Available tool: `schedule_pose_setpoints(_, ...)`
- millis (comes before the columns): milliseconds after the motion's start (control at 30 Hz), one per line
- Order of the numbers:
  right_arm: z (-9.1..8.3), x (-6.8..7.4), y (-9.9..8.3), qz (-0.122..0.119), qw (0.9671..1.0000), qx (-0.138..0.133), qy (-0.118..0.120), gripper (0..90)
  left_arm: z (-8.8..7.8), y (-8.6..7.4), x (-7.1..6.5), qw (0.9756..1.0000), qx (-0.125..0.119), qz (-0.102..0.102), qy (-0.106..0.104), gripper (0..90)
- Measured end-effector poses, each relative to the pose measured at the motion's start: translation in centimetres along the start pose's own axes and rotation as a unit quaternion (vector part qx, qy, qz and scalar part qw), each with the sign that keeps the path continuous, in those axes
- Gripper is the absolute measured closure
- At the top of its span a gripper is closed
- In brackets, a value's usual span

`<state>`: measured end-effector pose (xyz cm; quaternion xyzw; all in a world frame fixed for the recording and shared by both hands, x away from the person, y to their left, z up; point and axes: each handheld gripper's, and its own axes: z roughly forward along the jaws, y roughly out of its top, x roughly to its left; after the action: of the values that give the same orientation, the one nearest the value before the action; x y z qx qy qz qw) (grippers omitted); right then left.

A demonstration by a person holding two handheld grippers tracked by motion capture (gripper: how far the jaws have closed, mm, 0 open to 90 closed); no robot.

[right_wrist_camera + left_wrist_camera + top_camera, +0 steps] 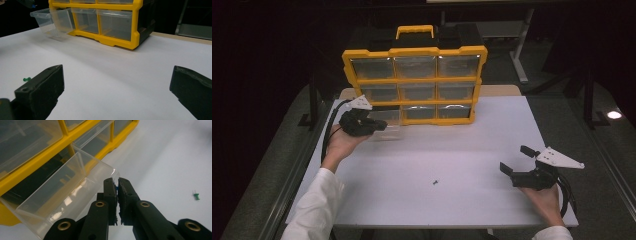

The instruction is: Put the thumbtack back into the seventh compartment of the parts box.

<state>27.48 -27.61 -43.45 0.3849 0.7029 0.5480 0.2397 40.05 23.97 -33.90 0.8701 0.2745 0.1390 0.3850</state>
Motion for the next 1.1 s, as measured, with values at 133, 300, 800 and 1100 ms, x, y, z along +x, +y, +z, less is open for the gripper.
schedule_pose_setpoints(133,0.2,0.1,0.0,0.0,1.0,0.003,0.0,0.0,0.5,0.3,0.4,0.9999,0.013,0.0,0.01,85.2)
schedule_pose_setpoints(300,0.2,0.1,0.0,-0.002,1.0,0.005,0.001,0.0,0.8,0.6,1.0,0.9997,0.017,-0.008,0.018,85.2)
schedule_pose_setpoints(800,0.3,0.0,-0.1,-0.001,1.0,0.009,0.002,0.0,1.9,1.2,3.0,0.9977,0.043,-0.037,0.037,84.9)
schedule_pose_setpoints(1100,0.2,0.0,-0.1,-0.002,1.0,0.009,0.001,0.0,1.1,1.2,3.2,0.9975,0.004,-0.07,0.011,43.4)
